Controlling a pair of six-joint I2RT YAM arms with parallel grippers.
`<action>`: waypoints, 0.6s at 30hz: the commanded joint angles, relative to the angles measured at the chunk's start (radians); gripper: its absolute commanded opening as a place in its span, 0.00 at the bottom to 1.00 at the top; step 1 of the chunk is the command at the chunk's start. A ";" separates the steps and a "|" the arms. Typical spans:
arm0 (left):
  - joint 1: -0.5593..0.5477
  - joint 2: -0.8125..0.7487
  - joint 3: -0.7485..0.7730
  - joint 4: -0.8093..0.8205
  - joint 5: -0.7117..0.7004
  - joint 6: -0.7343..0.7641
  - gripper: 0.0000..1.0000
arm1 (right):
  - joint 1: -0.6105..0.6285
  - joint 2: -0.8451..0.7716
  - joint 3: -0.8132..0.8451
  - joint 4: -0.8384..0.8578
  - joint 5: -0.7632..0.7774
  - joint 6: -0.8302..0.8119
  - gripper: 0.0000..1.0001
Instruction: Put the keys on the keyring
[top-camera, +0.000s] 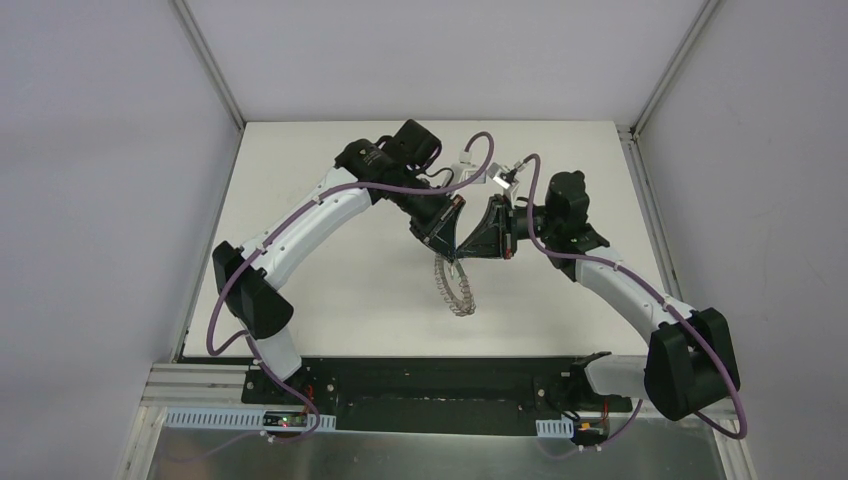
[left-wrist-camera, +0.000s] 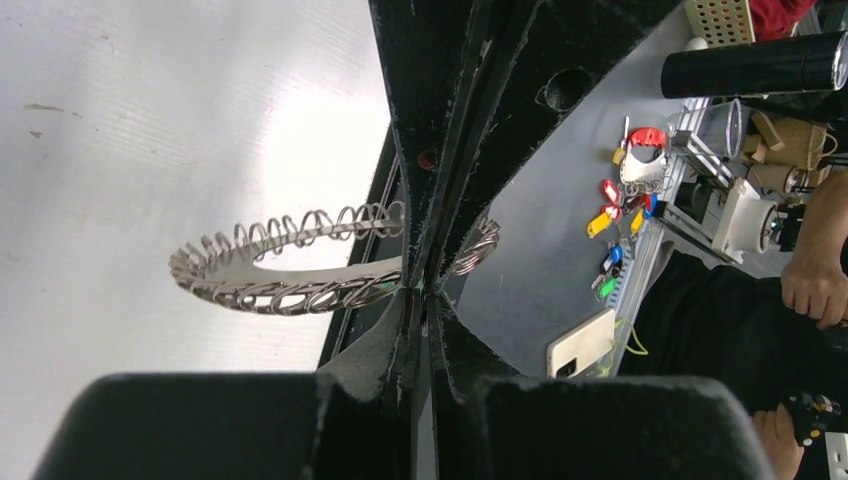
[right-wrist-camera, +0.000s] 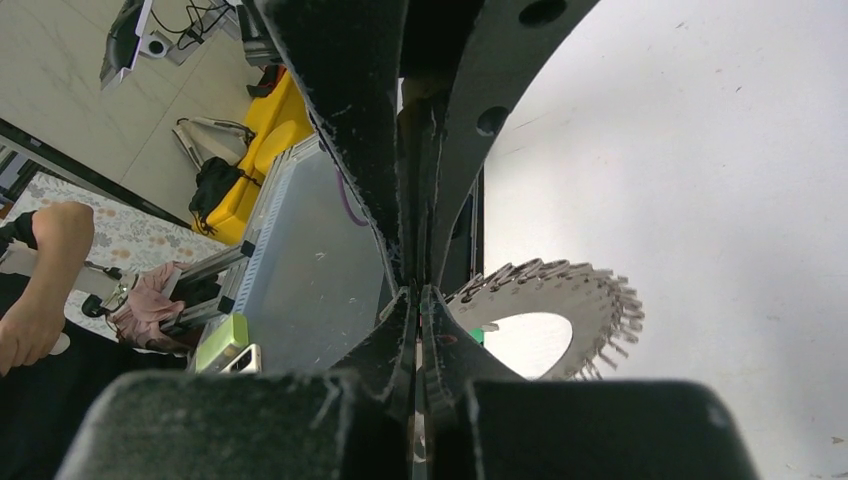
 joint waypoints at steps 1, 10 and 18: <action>0.035 -0.044 -0.002 0.077 0.082 0.009 0.10 | -0.011 -0.024 0.029 0.053 0.006 0.021 0.00; 0.087 -0.120 -0.114 0.238 0.213 -0.028 0.34 | -0.039 -0.047 0.016 0.165 0.020 0.125 0.00; 0.097 -0.131 -0.191 0.289 0.225 -0.024 0.36 | -0.050 -0.063 0.014 0.167 0.012 0.129 0.00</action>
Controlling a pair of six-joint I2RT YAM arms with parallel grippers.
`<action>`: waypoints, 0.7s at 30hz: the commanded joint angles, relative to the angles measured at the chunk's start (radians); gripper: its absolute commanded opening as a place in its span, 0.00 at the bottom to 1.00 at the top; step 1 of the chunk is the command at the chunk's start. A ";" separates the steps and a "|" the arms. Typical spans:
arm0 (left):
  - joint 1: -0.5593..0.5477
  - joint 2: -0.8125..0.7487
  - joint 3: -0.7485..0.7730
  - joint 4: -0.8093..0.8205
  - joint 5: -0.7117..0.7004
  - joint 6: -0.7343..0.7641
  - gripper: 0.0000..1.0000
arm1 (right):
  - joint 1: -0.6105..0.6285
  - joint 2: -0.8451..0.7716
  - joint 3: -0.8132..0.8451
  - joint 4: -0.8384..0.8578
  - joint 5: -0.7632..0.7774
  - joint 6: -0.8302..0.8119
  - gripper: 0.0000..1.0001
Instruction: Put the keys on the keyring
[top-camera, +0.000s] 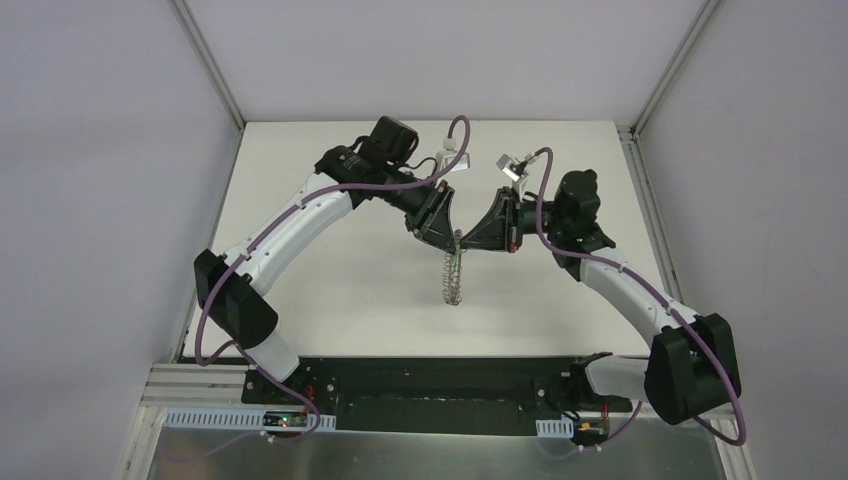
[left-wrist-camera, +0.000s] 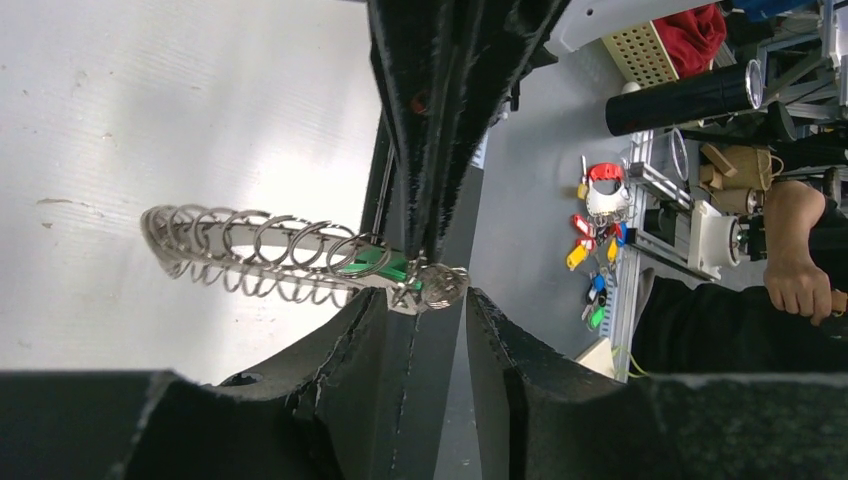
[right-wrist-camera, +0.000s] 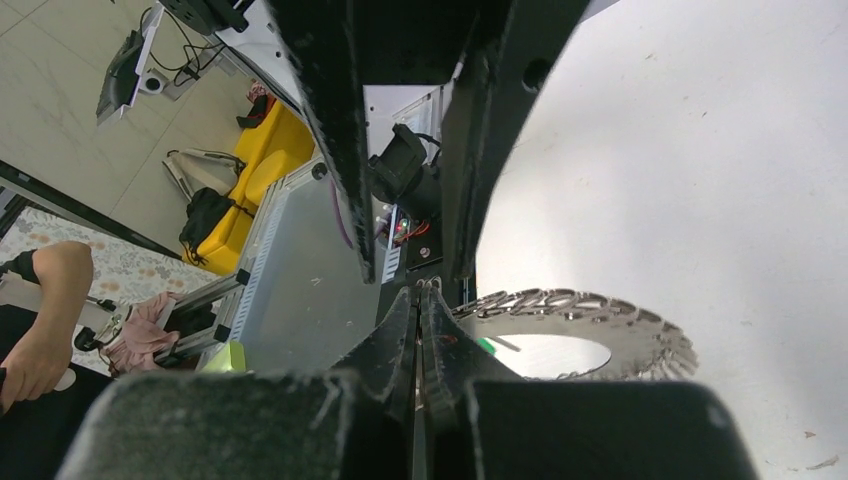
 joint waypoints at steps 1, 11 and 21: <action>0.008 -0.035 -0.048 0.059 0.046 0.019 0.36 | -0.013 -0.048 0.015 0.078 -0.018 0.024 0.00; 0.008 -0.052 -0.115 0.214 0.067 0.015 0.37 | -0.021 -0.047 0.000 0.114 -0.018 0.052 0.00; 0.008 -0.044 -0.136 0.269 0.101 -0.035 0.27 | -0.028 -0.039 -0.007 0.121 -0.012 0.056 0.00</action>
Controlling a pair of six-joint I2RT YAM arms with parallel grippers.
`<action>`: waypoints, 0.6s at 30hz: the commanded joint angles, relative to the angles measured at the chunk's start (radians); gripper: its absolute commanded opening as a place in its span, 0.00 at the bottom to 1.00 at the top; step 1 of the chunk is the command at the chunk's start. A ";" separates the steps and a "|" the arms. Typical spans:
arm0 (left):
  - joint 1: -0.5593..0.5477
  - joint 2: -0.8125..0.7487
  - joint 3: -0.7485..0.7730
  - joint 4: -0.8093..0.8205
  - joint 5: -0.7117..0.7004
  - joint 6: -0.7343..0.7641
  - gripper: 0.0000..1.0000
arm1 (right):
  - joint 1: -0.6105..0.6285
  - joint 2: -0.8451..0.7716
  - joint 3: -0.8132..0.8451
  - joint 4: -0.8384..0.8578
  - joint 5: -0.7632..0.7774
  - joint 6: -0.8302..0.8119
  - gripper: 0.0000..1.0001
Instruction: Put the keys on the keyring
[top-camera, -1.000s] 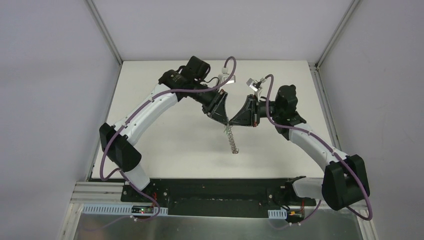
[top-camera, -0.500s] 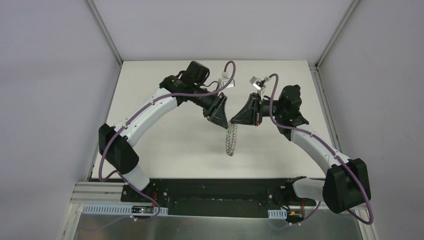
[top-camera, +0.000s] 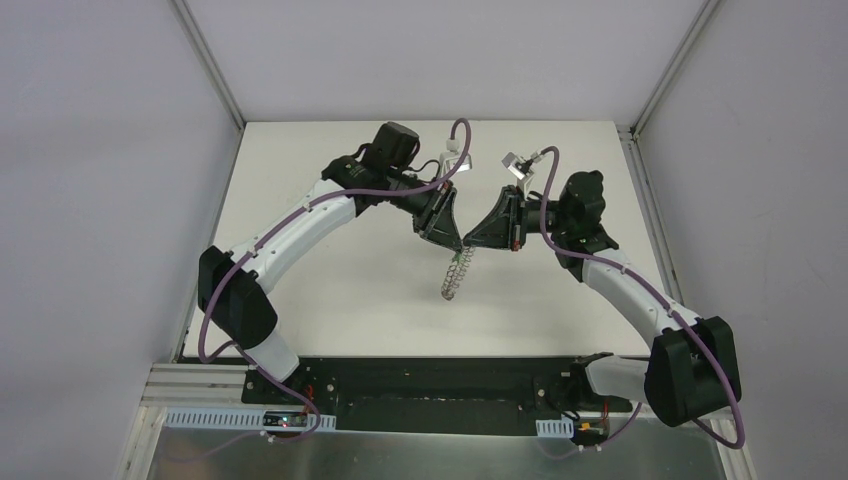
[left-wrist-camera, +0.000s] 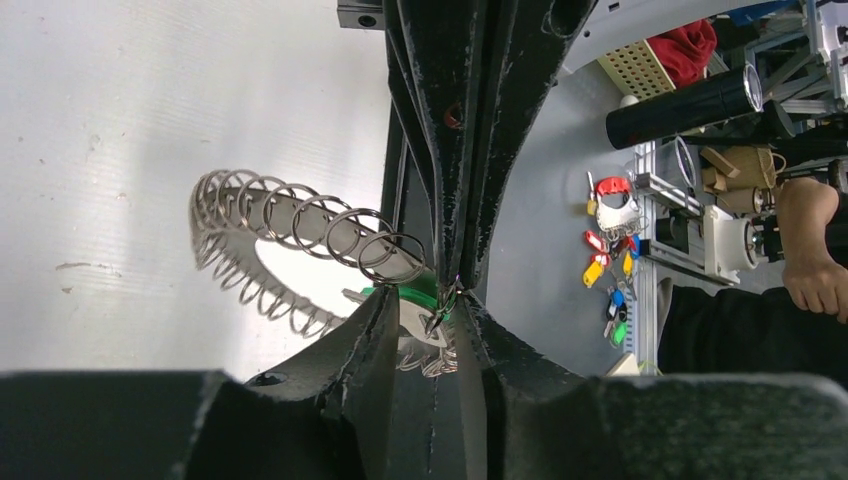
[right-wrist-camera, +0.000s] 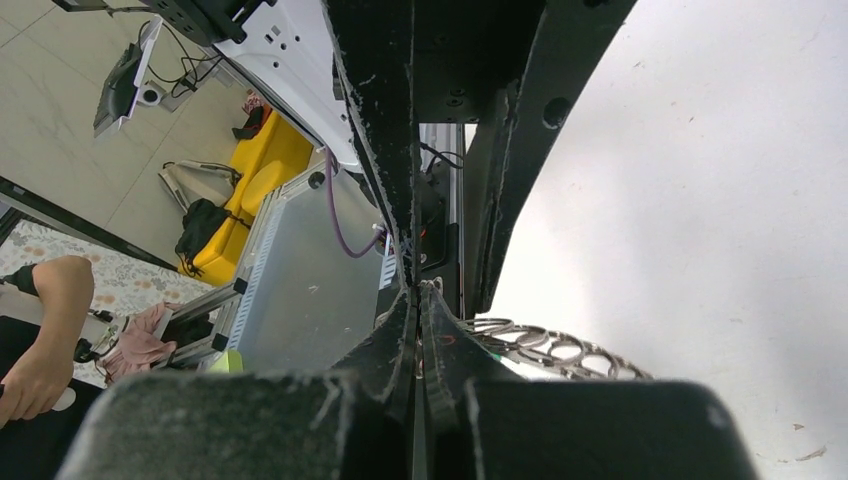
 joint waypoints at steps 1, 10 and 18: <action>0.008 -0.041 -0.015 0.050 0.047 -0.011 0.24 | -0.007 -0.022 0.005 0.082 -0.012 0.016 0.00; 0.008 -0.048 -0.039 0.063 0.068 -0.018 0.09 | -0.019 -0.022 0.000 0.082 -0.003 0.016 0.00; 0.007 -0.054 0.035 -0.081 0.016 0.063 0.00 | -0.037 -0.025 -0.024 0.078 0.016 -0.007 0.00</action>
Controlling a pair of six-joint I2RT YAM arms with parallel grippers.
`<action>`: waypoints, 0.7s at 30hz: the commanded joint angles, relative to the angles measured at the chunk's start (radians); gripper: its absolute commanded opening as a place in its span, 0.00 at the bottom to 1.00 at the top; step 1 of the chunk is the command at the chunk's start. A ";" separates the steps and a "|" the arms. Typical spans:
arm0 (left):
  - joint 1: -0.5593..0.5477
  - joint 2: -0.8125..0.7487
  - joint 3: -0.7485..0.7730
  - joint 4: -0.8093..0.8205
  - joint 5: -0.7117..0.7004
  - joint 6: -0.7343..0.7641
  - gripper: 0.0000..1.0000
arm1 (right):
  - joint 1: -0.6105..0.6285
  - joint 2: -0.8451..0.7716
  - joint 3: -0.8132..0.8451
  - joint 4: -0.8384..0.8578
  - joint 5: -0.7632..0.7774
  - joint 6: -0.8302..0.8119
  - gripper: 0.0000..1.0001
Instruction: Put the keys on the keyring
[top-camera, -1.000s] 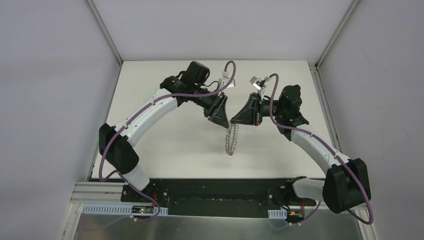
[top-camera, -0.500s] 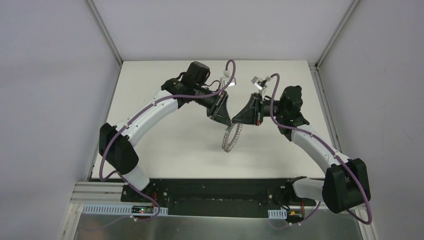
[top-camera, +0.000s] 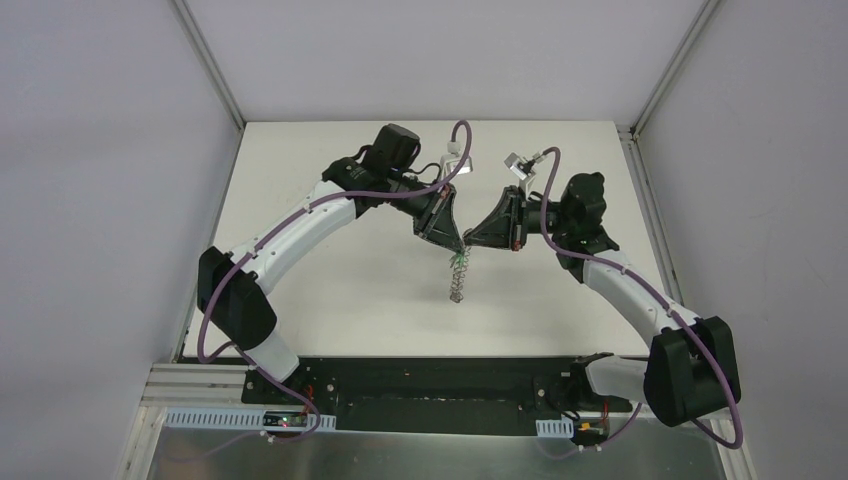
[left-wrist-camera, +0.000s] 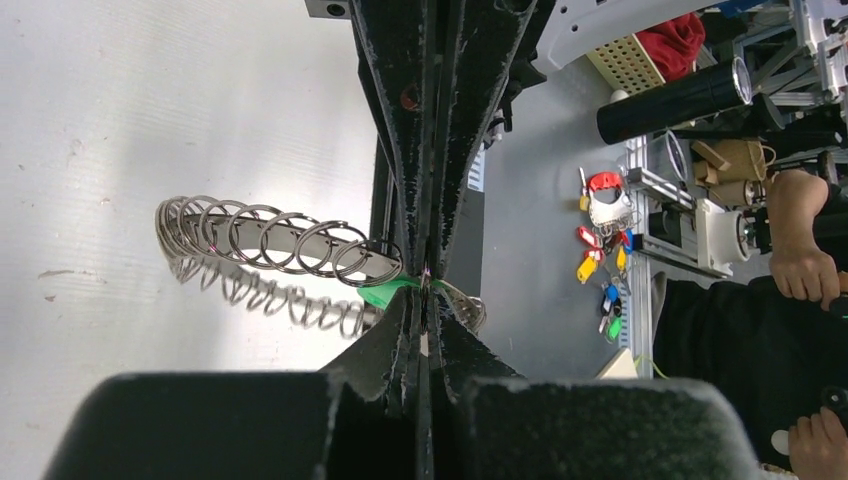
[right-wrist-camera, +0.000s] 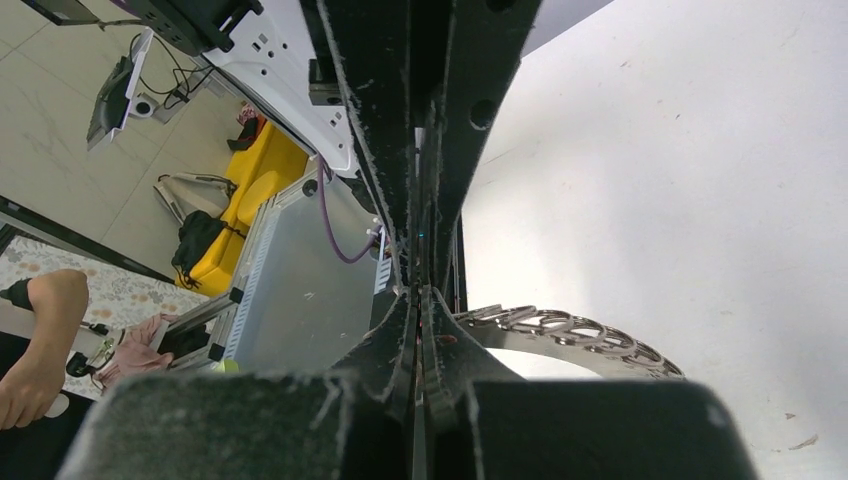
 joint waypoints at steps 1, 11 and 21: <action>0.007 -0.044 0.079 -0.143 -0.033 0.089 0.00 | -0.019 -0.027 -0.018 0.076 0.008 -0.013 0.00; -0.016 0.030 0.256 -0.427 -0.145 0.215 0.00 | -0.019 -0.025 -0.016 0.029 -0.006 -0.062 0.21; -0.063 0.161 0.455 -0.682 -0.195 0.249 0.00 | -0.017 -0.055 -0.007 0.019 -0.038 -0.080 0.43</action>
